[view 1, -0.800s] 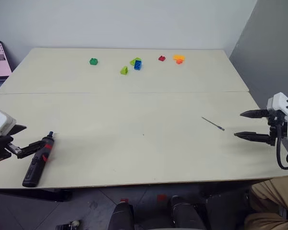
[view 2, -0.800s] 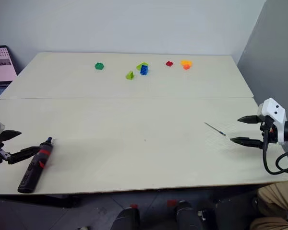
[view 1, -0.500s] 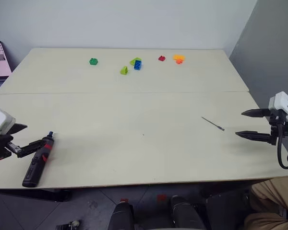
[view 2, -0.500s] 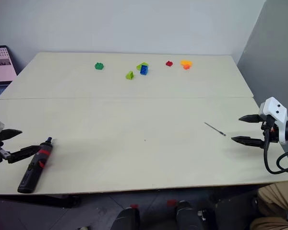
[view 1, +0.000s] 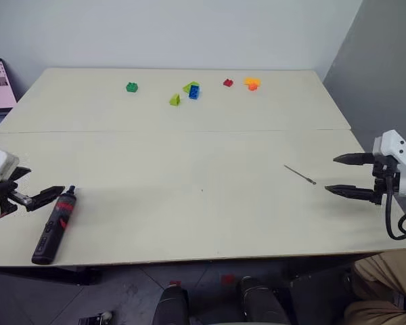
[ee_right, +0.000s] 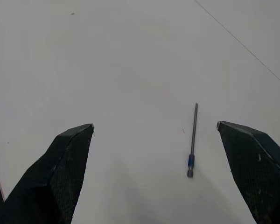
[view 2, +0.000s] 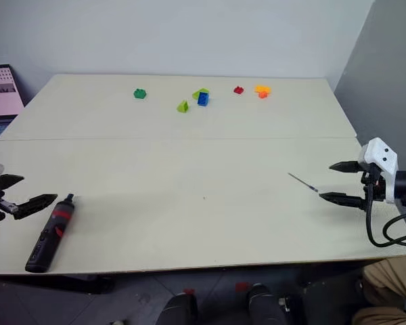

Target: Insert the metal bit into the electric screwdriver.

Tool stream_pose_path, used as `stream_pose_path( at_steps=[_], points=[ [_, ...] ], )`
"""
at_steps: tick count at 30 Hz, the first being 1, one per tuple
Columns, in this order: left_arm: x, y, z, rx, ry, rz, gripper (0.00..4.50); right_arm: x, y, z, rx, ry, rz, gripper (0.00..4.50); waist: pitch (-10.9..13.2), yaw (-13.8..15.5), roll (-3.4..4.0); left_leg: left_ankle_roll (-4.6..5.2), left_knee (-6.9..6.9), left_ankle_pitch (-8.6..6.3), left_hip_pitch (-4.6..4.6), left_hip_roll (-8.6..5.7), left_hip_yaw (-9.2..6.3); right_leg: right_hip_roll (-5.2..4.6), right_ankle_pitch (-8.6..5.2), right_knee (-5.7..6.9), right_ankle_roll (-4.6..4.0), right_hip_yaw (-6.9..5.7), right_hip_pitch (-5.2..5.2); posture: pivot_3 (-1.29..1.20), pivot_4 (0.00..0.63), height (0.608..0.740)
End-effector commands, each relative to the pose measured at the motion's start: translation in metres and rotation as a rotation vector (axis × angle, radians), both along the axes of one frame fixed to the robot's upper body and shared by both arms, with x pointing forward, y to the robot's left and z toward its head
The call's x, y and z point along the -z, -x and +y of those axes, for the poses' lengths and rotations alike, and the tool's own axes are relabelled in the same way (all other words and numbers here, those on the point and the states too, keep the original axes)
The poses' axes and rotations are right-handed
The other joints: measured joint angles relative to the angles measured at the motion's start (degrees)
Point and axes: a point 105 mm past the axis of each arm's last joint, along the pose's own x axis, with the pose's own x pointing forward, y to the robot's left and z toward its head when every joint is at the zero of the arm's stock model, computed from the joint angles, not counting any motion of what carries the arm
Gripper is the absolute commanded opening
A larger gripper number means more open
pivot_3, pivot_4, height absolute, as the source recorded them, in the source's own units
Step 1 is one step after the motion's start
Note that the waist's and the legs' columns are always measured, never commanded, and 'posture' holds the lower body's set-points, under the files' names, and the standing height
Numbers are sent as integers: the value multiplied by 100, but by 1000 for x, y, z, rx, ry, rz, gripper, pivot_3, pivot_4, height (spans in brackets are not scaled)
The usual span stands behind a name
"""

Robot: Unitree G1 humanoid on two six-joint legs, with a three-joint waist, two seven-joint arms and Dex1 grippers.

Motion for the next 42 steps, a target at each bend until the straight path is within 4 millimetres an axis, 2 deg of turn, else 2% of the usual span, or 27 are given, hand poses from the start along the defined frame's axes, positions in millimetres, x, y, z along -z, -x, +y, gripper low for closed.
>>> stream_pose_path(
  at_steps=[1,4,9,14,19,23,29,34,38,42],
  points=[
    [6,-1,-9,-21,18,43,4500,-24,-1,16,-90,-49,-90,4460,0,-1,0,0,0,0,0,0,0,0,1,0,1,0,1,0,150,740],
    [15,-1,-10,-59,72,111,4500,-32,3,34,-188,-111,-94,4460,0,-3,0,0,1,0,0,0,-4,1,1,0,1,-3,3,0,150,740],
    [20,-5,-4,-151,139,100,4500,-41,7,57,-324,-180,-99,4460,0,-3,-1,0,1,0,1,1,-11,5,1,7,2,-6,3,0,150,740],
    [31,4,-5,-196,171,139,4500,-50,4,82,-449,-288,-149,4460,-1,-31,-3,0,4,0,6,4,-13,9,3,9,5,-5,10,0,150,740],
    [28,8,-2,-225,150,145,4500,-47,3,97,-521,-289,-142,4460,-1,-11,-3,0,5,1,5,5,-15,11,3,17,4,-6,9,0,150,740],
    [22,8,-1,-236,159,139,4500,-52,7,111,-580,-329,-133,4460,-1,4,-4,0,6,1,5,4,-18,11,2,19,2,-9,9,0,150,740],
    [23,11,0,-273,170,199,4500,-54,6,123,-618,-347,-144,4460,-2,-5,-4,0,7,1,7,4,-19,11,2,30,2,-9,7,0,150,740],
    [18,2,5,-298,118,217,4500,-48,4,129,-624,-349,-138,4460,-2,1,-4,0,7,1,7,4,-21,12,1,42,1,-11,1,0,150,740],
    [13,-11,10,-357,173,226,4500,-47,4,134,-637,-350,-132,4460,-2,1,-4,4,9,6,7,2,-26,15,1,50,2,-11,0,0,150,740],
    [21,-16,7,-373,235,313,4500,-50,5,138,-661,-350,-129,4460,-2,-5,-4,5,9,6,6,2,-26,17,7,55,12,-9,-2,0,150,740]
  ],
)
